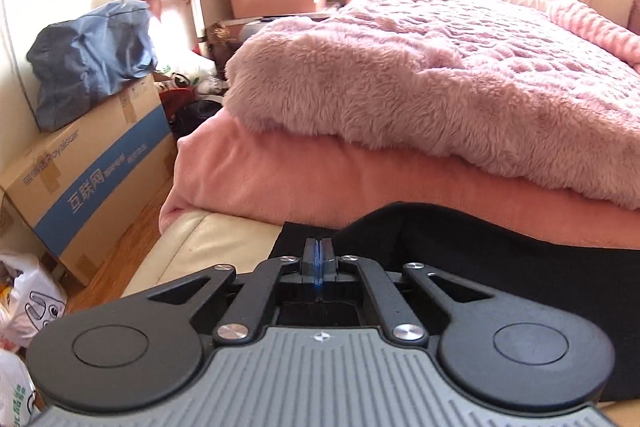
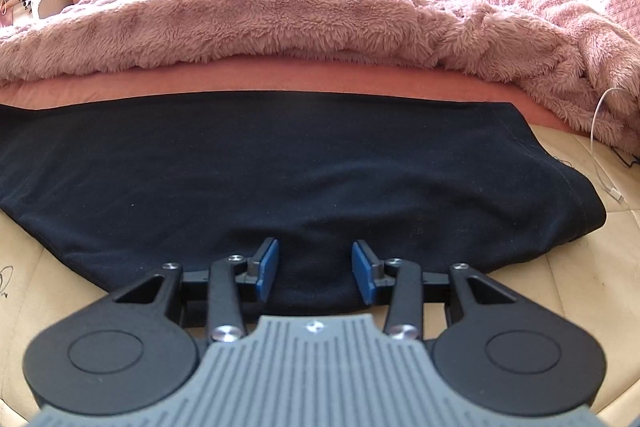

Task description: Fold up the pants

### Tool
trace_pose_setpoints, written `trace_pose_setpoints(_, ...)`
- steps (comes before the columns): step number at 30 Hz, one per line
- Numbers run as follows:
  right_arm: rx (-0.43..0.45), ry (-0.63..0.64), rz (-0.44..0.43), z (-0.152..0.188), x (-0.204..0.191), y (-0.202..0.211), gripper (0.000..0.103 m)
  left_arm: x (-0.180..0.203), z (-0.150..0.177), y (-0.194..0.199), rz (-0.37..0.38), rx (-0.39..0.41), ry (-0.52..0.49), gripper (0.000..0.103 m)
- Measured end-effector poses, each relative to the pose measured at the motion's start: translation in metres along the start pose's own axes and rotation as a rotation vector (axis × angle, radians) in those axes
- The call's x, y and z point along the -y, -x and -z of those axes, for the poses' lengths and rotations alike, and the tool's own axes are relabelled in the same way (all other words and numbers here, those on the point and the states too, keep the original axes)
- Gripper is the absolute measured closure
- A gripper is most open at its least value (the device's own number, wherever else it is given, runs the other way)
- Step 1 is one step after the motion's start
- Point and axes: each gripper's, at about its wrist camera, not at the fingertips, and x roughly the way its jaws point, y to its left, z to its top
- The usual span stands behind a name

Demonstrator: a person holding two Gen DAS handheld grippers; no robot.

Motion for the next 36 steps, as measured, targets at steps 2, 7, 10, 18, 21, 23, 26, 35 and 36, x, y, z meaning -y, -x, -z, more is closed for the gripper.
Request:
trace_pose_setpoints(2,0.002,-0.003,0.003,0.0,-0.001,-0.001,0.064,-0.001,-0.002,-0.006,0.046,-0.058,-0.021,0.097)
trace_pose_setpoints(7,0.027,0.005,0.017,-0.001,-0.006,0.004,0.064,0.016,0.027,-0.02,0.009,-0.043,-0.063,0.035)
trace_pose_setpoints(10,0.06,0.007,-0.016,-0.003,-0.009,0.01,0.064,0.028,0.037,-0.038,-0.042,-0.063,-0.082,0.034)
trace_pose_setpoints(18,0.01,0.048,-0.06,0.001,-0.023,-0.003,0.062,0.014,0.037,-0.042,-0.043,-0.05,0.033,0.102)
trace_pose_setpoints(21,0.004,0.078,-0.06,0.0,-0.027,-0.005,0.059,0.008,0.02,-0.024,-0.006,-0.01,0.009,0.102)
trace_pose_setpoints(23,0.002,0.078,-0.06,0.0,-0.027,-0.005,0.059,0.001,0.004,-0.01,0.008,0.009,-0.008,0.103)
trace_pose_setpoints(26,0.0,0.073,-0.058,0.0,-0.027,-0.006,0.059,-0.012,-0.025,0.006,-0.004,0.023,-0.031,0.103)
trace_pose_setpoints(35,-0.007,0.074,-0.055,0.0,-0.029,-0.006,0.058,-0.022,-0.029,-0.062,-0.104,-0.267,-0.147,0.098)
trace_pose_setpoints(36,-0.009,0.076,-0.057,0.0,-0.028,-0.006,0.058,-0.024,-0.022,-0.071,-0.144,-0.279,-0.132,0.094)
